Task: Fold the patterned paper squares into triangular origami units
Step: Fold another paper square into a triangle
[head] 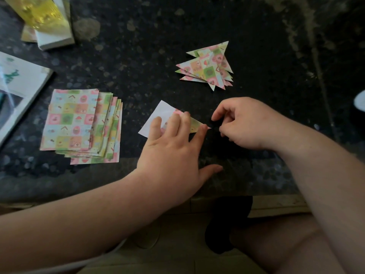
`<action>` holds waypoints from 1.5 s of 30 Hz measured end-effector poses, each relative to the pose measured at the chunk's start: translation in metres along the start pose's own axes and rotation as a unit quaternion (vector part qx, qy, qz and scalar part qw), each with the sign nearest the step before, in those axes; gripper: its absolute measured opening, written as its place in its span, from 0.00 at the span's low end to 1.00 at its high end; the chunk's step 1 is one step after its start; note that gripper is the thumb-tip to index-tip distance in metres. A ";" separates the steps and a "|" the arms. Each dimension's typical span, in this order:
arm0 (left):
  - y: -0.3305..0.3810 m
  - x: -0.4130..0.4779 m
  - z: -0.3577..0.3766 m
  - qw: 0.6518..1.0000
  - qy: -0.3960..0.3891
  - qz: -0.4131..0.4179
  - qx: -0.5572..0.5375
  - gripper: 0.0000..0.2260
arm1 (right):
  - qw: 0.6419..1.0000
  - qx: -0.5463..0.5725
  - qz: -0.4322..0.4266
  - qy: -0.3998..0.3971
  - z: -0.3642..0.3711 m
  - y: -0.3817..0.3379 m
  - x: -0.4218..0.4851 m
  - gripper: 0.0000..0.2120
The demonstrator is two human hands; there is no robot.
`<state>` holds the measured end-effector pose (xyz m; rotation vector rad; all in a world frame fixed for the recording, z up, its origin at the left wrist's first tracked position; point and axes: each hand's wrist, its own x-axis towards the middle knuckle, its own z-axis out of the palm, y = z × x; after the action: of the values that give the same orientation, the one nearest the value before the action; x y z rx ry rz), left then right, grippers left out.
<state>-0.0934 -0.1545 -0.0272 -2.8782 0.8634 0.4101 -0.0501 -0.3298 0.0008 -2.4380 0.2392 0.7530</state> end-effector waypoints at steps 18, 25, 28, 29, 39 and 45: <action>0.013 0.004 0.014 0.999 -0.017 0.028 -0.025 0.46 | 1.000 0.001 -0.007 0.003 0.002 0.002 -0.002 0.15; 0.013 0.003 0.010 0.998 -0.004 0.015 -0.066 0.46 | 1.000 -0.006 -0.017 0.006 0.001 0.006 -0.002 0.14; 0.006 -0.001 0.012 0.995 0.007 0.012 -0.097 0.44 | 0.999 -0.014 -0.026 0.016 0.002 0.009 0.000 0.11; 0.004 -0.002 0.014 0.995 0.014 0.014 -0.102 0.44 | 0.999 -0.017 -0.029 0.021 0.003 0.009 0.001 0.10; -0.016 0.002 0.006 0.975 0.093 -0.005 -0.200 0.27 | 0.999 0.009 -0.045 0.028 0.012 0.003 0.002 0.04; -0.035 0.021 -0.002 0.913 0.078 -0.147 -0.373 0.10 | 0.999 0.003 -0.019 0.043 0.015 0.000 0.006 0.05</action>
<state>-0.0572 -0.1367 -0.0303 -3.7067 0.2925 0.5841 -0.0520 -0.3215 -0.0132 -2.4647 0.2266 0.6311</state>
